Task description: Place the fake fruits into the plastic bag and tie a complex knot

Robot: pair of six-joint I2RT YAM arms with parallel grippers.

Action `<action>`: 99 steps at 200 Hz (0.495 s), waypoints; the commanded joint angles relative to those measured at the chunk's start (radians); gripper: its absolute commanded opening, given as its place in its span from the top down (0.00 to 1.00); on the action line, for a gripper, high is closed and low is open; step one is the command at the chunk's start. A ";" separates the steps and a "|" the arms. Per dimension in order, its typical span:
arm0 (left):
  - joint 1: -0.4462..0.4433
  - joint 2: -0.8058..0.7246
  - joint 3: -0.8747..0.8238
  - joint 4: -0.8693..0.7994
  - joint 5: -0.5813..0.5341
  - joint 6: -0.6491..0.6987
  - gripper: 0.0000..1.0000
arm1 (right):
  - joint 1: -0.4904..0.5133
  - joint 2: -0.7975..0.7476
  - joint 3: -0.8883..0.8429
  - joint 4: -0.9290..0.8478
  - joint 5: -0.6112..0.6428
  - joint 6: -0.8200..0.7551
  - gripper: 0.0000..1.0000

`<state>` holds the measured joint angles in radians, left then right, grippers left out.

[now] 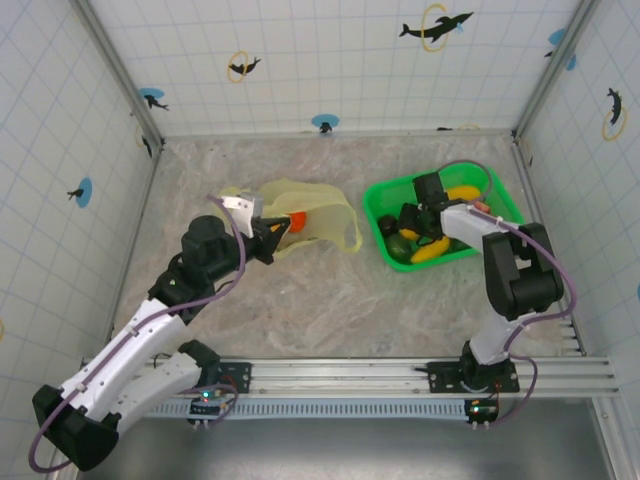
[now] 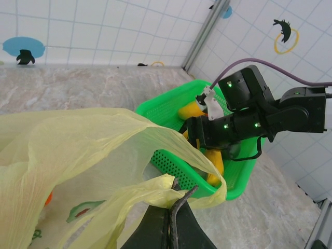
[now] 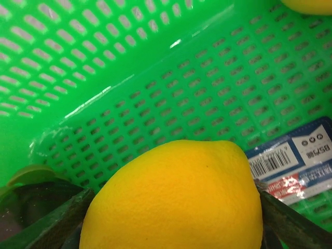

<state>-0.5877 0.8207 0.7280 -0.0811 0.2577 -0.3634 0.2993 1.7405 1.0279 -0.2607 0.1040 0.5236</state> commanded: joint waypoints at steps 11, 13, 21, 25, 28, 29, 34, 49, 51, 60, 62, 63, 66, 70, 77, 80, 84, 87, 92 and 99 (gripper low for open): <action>0.009 0.006 0.021 0.012 0.012 0.026 1.00 | -0.006 -0.009 0.040 0.007 0.010 0.001 0.27; 0.009 0.006 0.021 0.012 0.012 0.026 1.00 | -0.006 -0.013 0.040 0.007 0.013 0.001 0.27; 0.009 0.006 0.021 0.011 0.009 0.027 1.00 | -0.006 -0.032 0.043 0.010 0.022 0.001 0.28; 0.008 0.006 0.023 0.009 0.008 0.026 1.00 | -0.006 -0.042 0.043 0.010 0.027 0.000 0.28; 0.008 0.005 0.023 0.010 0.007 0.026 1.00 | -0.006 -0.049 0.043 0.011 0.031 0.000 0.29; 0.009 0.006 0.023 0.010 0.007 0.026 1.00 | -0.006 -0.051 0.043 0.011 0.032 0.000 0.29; 0.009 0.006 0.022 0.009 0.006 0.026 1.00 | -0.006 -0.061 0.043 0.013 0.037 -0.002 0.29; 0.009 0.008 0.024 0.007 0.005 0.027 1.00 | -0.007 -0.089 0.046 0.011 0.041 -0.006 0.29; 0.009 0.009 0.024 0.007 0.005 0.026 1.00 | -0.006 -0.092 0.046 0.010 0.043 -0.006 0.29; 0.009 0.009 0.024 0.007 0.004 0.025 1.00 | -0.008 -0.106 0.046 0.009 0.046 -0.006 0.30; 0.008 0.008 0.024 0.007 0.003 0.024 1.00 | -0.008 -0.110 0.046 0.009 0.046 -0.006 0.30; 0.008 0.009 0.024 0.007 0.003 0.024 1.00 | -0.008 -0.111 0.046 0.008 0.046 -0.007 0.30; 0.009 0.010 0.024 0.007 0.003 0.025 1.00 | -0.009 -0.116 0.046 0.008 0.046 -0.005 0.30; 0.009 0.011 0.024 0.007 0.003 0.023 1.00 | -0.009 -0.121 0.045 0.008 0.048 -0.007 0.30; 0.009 0.011 0.023 0.007 0.004 0.023 1.00 | -0.009 -0.131 0.044 0.007 0.051 -0.007 0.30; 0.009 0.011 0.024 0.007 0.002 0.022 1.00 | -0.010 -0.136 0.044 0.007 0.052 -0.006 0.30; 0.008 0.009 0.024 0.007 0.002 0.021 1.00 | -0.010 -0.143 0.043 0.008 0.054 -0.006 0.30; 0.008 0.009 0.023 0.007 0.002 0.022 1.00 | -0.010 -0.148 0.042 0.008 0.053 -0.007 0.30; 0.008 0.008 0.024 0.006 -0.001 0.022 1.00 | -0.012 -0.157 0.043 0.008 0.053 -0.008 0.30; 0.009 0.007 0.026 0.006 -0.003 0.021 1.00 | -0.011 -0.171 0.045 0.009 0.049 -0.008 0.30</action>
<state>-0.5877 0.8268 0.7280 -0.0814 0.2569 -0.3634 0.2924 1.6260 1.0351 -0.2600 0.1352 0.5205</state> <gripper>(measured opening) 0.047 0.715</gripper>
